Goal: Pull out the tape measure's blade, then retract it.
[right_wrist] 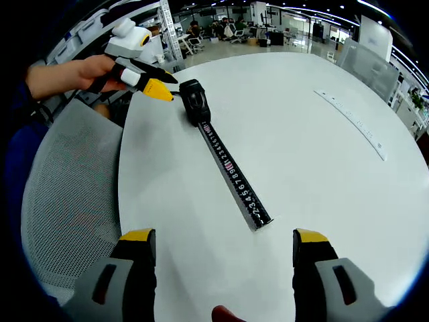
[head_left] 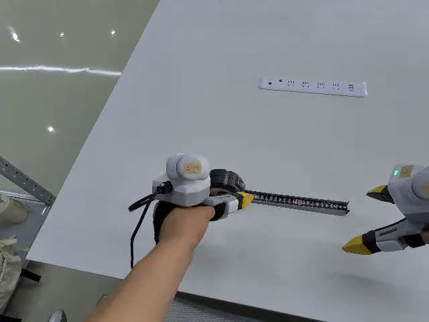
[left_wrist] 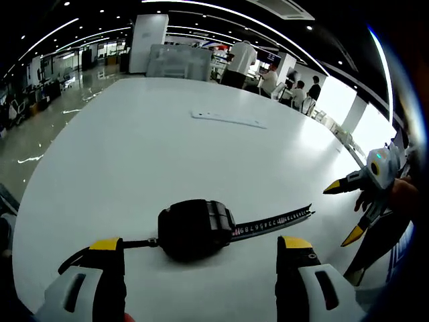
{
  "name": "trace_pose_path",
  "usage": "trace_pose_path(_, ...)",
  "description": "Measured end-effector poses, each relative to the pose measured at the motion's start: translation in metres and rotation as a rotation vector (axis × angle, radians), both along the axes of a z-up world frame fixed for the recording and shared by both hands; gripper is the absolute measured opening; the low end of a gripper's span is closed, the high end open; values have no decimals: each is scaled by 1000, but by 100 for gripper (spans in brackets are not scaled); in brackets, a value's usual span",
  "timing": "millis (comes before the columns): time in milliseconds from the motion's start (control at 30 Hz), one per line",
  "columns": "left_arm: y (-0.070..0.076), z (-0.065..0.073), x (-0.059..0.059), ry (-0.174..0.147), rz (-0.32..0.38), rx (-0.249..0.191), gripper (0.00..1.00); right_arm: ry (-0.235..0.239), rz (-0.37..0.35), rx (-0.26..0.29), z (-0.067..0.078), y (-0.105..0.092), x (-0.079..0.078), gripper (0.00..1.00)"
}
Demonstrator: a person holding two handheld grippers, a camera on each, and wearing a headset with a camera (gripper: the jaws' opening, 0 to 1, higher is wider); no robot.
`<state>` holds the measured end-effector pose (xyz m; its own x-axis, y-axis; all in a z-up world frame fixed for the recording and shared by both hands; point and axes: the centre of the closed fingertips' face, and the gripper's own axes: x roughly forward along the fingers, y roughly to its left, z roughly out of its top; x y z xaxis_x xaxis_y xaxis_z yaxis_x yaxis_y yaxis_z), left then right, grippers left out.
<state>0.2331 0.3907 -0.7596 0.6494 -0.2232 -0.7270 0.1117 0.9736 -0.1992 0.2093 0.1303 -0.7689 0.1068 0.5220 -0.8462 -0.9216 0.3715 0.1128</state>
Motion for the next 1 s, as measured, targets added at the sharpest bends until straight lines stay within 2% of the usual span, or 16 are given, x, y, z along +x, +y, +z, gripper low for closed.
trace_pose_path(67, 1, -4, 1, 11, 6, 11, 90, -1, 9, -7, -3, 0, 3, 79)
trace_pose_path(133, 1, -7, 2, 15, 18, 4, 90, -2, 19, -13, -5, 0, 6, 78)
trace_pose_path(300, 3, -11, 6, 13, 32, 4, 88, -1, 45, -21, -11, 1, 11, 74)
trace_pose_path(433, 3, -14, 10, 13, 38, 7, 87, -12, 79, -36, -15, 2, 14, 67)
trace_pose_path(600, 2, -20, 14, 23, 34, 14, 85, -57, 145, -40, -18, 4, 20, 58)
trace_pose_path(700, 0, -23, 17, 27, 34, 13, 84, -64, 163, -44, -22, 5, 24, 55)
trace_pose_path(767, 0, -23, 18, 20, 35, 14, 81, -87, 196, -42, -23, 6, 26, 52)
trace_pose_path(867, 0, -26, 21, 24, 35, 14, 80, -96, 226, -36, -25, 8, 27, 49)
trace_pose_path(1000, -2, -28, 23, 27, 32, 11, 80, -100, 254, -60, -32, 5, 30, 47)
